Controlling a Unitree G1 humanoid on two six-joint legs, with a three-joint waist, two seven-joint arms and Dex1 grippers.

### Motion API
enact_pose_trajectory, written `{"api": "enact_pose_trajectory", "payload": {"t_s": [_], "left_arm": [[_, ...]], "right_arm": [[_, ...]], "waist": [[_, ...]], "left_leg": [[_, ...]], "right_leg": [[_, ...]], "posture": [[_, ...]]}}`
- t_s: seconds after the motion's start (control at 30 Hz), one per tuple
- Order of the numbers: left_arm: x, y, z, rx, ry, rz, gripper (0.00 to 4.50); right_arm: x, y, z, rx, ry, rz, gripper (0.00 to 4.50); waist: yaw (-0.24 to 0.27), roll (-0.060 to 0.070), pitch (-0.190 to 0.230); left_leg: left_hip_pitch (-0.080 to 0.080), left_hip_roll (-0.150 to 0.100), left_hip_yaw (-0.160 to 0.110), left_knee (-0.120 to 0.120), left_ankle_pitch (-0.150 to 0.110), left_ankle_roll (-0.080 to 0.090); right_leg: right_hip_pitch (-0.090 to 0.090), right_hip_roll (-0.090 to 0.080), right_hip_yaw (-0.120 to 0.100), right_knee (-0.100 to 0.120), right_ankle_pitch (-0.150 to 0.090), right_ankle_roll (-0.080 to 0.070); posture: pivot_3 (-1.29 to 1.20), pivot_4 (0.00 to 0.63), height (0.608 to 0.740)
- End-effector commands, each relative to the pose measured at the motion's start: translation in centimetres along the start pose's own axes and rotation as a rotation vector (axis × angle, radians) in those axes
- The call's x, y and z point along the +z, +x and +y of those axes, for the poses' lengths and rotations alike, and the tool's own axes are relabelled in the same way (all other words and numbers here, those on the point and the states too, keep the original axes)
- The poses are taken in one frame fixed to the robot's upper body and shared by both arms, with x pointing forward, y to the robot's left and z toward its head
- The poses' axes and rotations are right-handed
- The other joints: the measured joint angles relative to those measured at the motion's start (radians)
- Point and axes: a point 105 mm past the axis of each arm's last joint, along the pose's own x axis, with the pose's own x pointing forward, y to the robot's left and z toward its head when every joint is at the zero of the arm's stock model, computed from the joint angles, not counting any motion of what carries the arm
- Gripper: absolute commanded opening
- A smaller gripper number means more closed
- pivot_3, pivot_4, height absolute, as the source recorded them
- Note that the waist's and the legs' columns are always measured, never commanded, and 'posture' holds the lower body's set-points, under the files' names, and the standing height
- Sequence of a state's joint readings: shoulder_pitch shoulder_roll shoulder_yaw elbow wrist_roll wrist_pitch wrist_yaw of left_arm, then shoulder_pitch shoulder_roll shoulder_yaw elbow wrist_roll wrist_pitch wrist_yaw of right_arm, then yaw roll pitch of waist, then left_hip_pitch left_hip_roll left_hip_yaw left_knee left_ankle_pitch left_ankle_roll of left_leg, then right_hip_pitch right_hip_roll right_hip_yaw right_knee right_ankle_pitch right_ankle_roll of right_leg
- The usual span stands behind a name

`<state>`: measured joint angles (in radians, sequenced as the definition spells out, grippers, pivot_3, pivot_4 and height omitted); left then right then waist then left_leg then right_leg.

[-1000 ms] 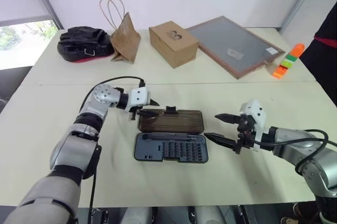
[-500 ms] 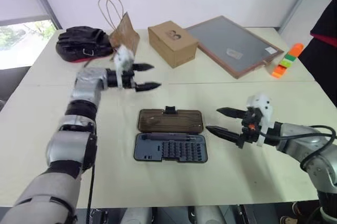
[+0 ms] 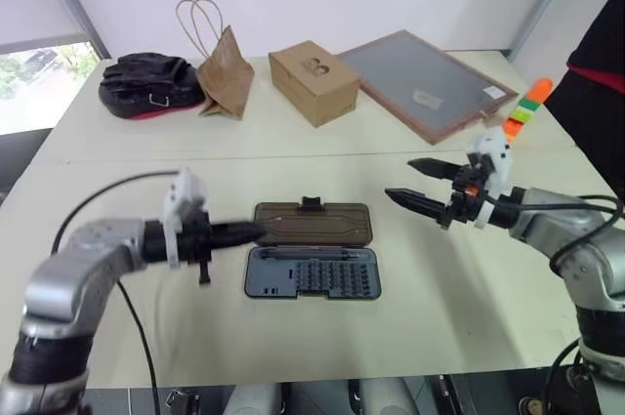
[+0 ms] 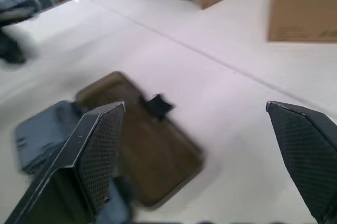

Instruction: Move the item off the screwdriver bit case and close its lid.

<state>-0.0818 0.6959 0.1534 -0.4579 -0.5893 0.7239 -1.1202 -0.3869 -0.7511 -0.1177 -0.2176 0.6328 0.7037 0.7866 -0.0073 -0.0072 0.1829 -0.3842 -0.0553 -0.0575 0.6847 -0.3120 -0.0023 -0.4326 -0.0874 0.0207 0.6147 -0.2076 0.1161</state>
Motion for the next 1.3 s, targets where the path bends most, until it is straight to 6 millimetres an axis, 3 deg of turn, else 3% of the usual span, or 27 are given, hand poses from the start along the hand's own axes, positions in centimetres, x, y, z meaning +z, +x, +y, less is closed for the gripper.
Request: {"api": "enact_pose_trajectory", "payload": {"t_s": [0.03,0.2,0.43,0.57,0.87,0.93,1.07,1.17,1.3], "left_arm": [[-1.2,0.5,-1.7,-0.002,0.103,0.060,0.02],[-4.6,0.8,-2.6,0.003,0.098,0.146,0.02],[-7.8,1.5,-1.5,0.080,0.072,0.177,0.02],[-6.5,1.6,-1.5,0.073,0.049,0.072,0.02],[-3.9,-1.1,-6.6,-0.218,-0.103,0.113,0.02],[-2.7,-1.1,-5.7,-0.192,-0.080,0.085,0.02],[-0.6,-0.6,-1.4,-0.020,0.000,-0.013,0.02],[-0.2,-0.1,0.5,0.047,0.035,-0.030,0.02],[-0.7,1.1,1.0,0.021,0.094,0.011,0.02]], "right_arm": [[0.1,0.8,-0.7,-0.001,-0.083,0.019,4.50],[-0.6,2.5,-1.7,-0.001,-0.136,0.076,4.50],[-1.2,4.6,-1.5,0.075,-0.173,0.108,4.50],[-1.9,4.8,-1.3,0.109,-0.167,0.130,4.50],[-2.9,4.3,-1.1,0.145,-0.115,0.140,4.50],[-2.9,4.4,-1.1,0.142,-0.112,0.135,4.50],[-2.6,4.6,-1.2,0.132,-0.115,0.123,4.50],[-2.5,4.7,-1.2,0.131,-0.119,0.120,4.50],[-2.3,4.8,-1.4,0.112,-0.128,0.109,4.50]], "waist": [[-0.002,0.000,0.000],[-0.005,0.001,0.000],[-0.005,0.002,0.000],[-0.002,0.002,0.000],[-0.010,0.003,0.000],[-0.006,0.004,0.000],[-0.002,0.004,0.000],[-0.008,0.004,0.000],[-0.010,0.004,0.000]], "left_leg": [[0.000,0.000,0.000,0.000,0.000,0.000],[0.001,0.000,0.001,0.000,0.000,0.000],[0.002,0.000,0.001,-0.001,0.000,0.000],[0.002,0.000,0.001,-0.001,0.000,0.000],[0.002,0.000,0.001,-0.002,0.000,0.000],[0.002,0.000,0.001,-0.002,0.000,0.000],[0.004,0.000,0.000,-0.001,0.000,0.000],[0.005,-0.001,0.000,-0.001,0.000,0.000],[0.005,0.000,0.001,-0.002,0.000,0.000]], "right_leg": [[0.000,0.000,0.000,0.000,0.000,0.000],[0.000,0.000,0.000,0.000,0.000,-0.001],[0.001,0.000,0.000,0.000,0.000,-0.001],[0.001,-0.001,0.000,-0.001,0.000,-0.001],[0.000,0.000,0.000,0.000,0.000,-0.001],[0.000,0.000,0.000,0.000,-0.001,-0.002],[0.003,0.000,-0.001,0.000,0.000,-0.001],[0.004,0.000,-0.001,-0.001,0.000,-0.001],[0.003,0.000,0.000,-0.001,0.000,-0.001]], "posture": [[0.00,0.150,0.740],[0.00,0.150,0.740],[0.00,0.150,0.740],[0.00,0.150,0.740],[0.00,0.150,0.740],[0.00,0.150,0.740],[0.00,0.150,0.740],[0.00,0.150,0.740],[0.00,0.150,0.740]]}}
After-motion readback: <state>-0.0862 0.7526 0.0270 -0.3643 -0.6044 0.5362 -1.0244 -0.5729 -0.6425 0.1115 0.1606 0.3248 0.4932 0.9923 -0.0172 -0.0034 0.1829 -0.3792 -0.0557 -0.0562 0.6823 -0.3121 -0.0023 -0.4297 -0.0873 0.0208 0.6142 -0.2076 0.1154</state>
